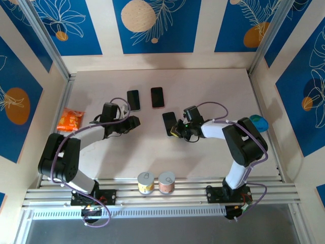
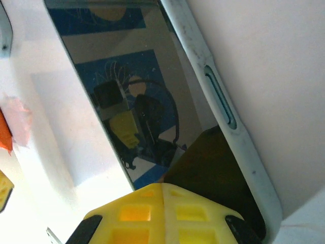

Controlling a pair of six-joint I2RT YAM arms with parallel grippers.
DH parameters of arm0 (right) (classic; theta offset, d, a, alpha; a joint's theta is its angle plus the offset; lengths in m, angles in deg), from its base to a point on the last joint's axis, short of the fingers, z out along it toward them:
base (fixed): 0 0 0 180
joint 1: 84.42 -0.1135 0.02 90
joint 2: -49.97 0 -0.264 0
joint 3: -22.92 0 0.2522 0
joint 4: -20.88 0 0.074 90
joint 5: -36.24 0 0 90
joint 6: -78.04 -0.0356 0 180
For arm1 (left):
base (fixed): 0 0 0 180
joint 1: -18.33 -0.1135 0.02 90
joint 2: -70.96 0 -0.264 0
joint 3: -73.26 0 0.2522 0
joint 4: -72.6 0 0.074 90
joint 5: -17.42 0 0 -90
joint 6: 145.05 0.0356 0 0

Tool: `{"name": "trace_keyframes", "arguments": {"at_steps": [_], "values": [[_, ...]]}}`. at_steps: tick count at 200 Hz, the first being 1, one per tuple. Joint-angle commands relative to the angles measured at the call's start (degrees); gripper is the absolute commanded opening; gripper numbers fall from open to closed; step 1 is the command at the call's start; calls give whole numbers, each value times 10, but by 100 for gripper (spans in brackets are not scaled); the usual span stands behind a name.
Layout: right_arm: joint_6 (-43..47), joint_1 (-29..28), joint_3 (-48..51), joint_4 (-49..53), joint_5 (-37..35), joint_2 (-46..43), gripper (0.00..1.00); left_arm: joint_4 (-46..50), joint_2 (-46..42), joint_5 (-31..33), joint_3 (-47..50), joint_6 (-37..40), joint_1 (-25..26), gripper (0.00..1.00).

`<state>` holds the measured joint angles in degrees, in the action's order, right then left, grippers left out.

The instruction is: Put the phone into the phone case

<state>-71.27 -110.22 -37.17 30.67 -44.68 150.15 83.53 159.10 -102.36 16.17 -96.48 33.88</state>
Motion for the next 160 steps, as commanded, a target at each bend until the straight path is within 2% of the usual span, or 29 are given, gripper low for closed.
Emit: {"name": "trace_keyframes", "arguments": {"at_steps": [1, 71, 160], "values": [[-9, 30, 22, 76, -77, 24, 0, 24, -21, 4, 8, 18, -11, 42], [59, 84, -120, 130, -66, 98, 0, 58, -49, 14, 8, 32, -19, 42], [148, 112, -387, 235, -10, 256, 0, 109, -77, 47, 4, 63, -27, 43]]}}
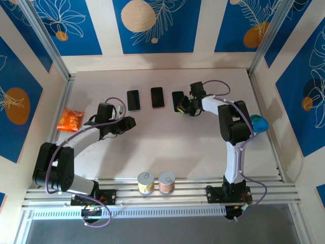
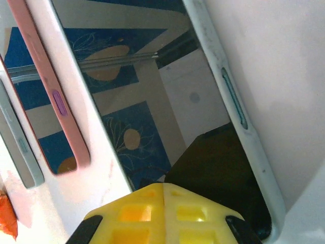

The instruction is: Put the phone into the phone case

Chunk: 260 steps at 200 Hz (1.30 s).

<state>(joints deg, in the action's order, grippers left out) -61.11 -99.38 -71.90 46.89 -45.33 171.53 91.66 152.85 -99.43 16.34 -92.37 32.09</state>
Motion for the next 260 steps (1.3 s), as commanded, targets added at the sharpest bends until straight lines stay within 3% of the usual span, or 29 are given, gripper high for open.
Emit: {"name": "trace_keyframes", "arguments": {"at_steps": [1, 32, 35, 39, 46, 53, 57, 59, 96, 134, 161, 198, 222, 260], "values": [[48, 4, -41, 73, -4, 43, 0, 28, -15, 18, 3, 22, -9, 43], [92, 5, -34, 45, 13, -9, 0, 37, -20, 41, -1, 36, -10, 43], [97, 5, -28, 39, 14, -18, 4, 40, -21, 45, -2, 38, -9, 43], [105, 6, -20, 32, 15, -33, 16, 44, -22, 53, -3, 41, -10, 46], [118, 7, -6, 25, 14, -60, 49, 50, -26, 69, -6, 48, -9, 58], [133, 8, 7, 23, 13, -85, 74, 62, -29, 90, -11, 56, -10, 97], [144, 8, 15, 22, 16, -98, 95, 69, -31, 104, -16, 62, -9, 100], [153, 9, 18, 21, 17, -104, 99, 73, -32, 111, -18, 65, -10, 100], [278, 22, 111, 16, -3, -227, 99, 89, -77, 264, -31, 142, -11, 100], [331, 64, 284, -94, -97, -379, 99, 6, -137, 401, 12, 248, -15, 100], [357, 92, 391, -166, -151, -478, 99, -76, -169, 455, 63, 294, -19, 100], [382, 125, 487, -238, -176, -543, 99, -145, -161, 447, 92, 363, -28, 100], [380, 142, 529, -288, -217, -540, 99, -191, -128, 431, 108, 379, -37, 100], [369, 167, 580, -395, -207, -519, 99, -304, -101, 421, 154, 404, -47, 100]]}}
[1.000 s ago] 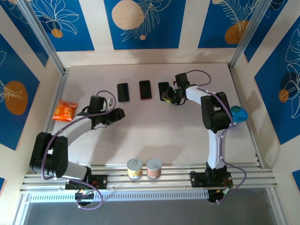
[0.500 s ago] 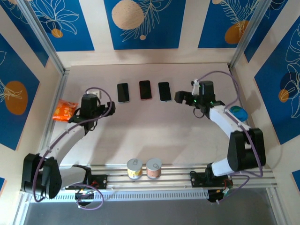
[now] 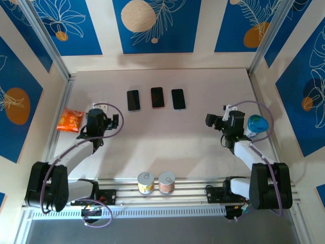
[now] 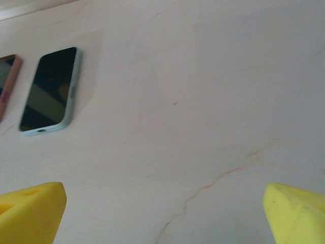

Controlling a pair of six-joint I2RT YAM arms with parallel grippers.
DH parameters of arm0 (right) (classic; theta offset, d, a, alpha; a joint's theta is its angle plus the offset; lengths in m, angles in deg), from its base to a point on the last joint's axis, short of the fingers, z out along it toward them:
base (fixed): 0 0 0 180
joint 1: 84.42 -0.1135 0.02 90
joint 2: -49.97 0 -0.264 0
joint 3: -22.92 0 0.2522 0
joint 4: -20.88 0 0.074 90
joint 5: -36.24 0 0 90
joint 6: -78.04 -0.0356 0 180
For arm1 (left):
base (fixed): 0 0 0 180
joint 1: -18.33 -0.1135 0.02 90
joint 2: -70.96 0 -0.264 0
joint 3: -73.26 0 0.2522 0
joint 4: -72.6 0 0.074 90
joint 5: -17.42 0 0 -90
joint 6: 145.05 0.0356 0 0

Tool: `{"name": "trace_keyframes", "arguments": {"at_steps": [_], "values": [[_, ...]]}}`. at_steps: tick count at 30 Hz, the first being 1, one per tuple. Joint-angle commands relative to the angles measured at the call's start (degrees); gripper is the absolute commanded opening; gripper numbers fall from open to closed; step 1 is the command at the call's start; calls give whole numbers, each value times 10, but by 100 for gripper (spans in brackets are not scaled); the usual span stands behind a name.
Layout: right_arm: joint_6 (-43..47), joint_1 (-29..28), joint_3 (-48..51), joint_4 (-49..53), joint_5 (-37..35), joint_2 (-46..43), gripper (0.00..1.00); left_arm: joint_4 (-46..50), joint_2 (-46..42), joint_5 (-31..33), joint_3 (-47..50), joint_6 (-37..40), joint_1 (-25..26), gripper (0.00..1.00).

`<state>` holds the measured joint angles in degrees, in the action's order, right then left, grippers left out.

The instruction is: Put the phone into the phone case

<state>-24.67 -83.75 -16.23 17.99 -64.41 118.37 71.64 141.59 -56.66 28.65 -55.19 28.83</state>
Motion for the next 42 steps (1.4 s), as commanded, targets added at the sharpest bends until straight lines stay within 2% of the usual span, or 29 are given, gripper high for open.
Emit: {"name": "trace_keyframes", "arguments": {"at_steps": [1, 7, 14, 16, 18, 21, 24, 29, 42], "values": [[5, 11, 25, -109, -16, 14, 99, -109, 14, -8, 33, 32, -15, 100], [34, 13, 56, -244, 8, 62, 99, -247, 88, -42, 66, 34, -31, 100], [43, 26, 69, -370, 105, 163, 99, -443, 196, -74, 114, 42, -42, 100], [42, 25, 59, -398, 115, 193, 99, -426, 188, -97, 114, 37, -48, 100], [49, 18, 24, -308, 94, 184, 99, -414, 189, -98, 106, 37, -49, 100], [68, -10, 16, -296, 47, 189, 99, -399, 189, -89, 98, 34, -49, 100], [68, -9, 17, -301, 47, 189, 99, -400, 191, -88, 98, 34, -50, 100], [68, -8, 16, -298, 49, 188, 99, -411, 192, -43, 102, 20, -50, 100], [67, -8, 16, -295, 51, 187, 99, -412, 191, -43, 103, 20, -50, 100]]}}
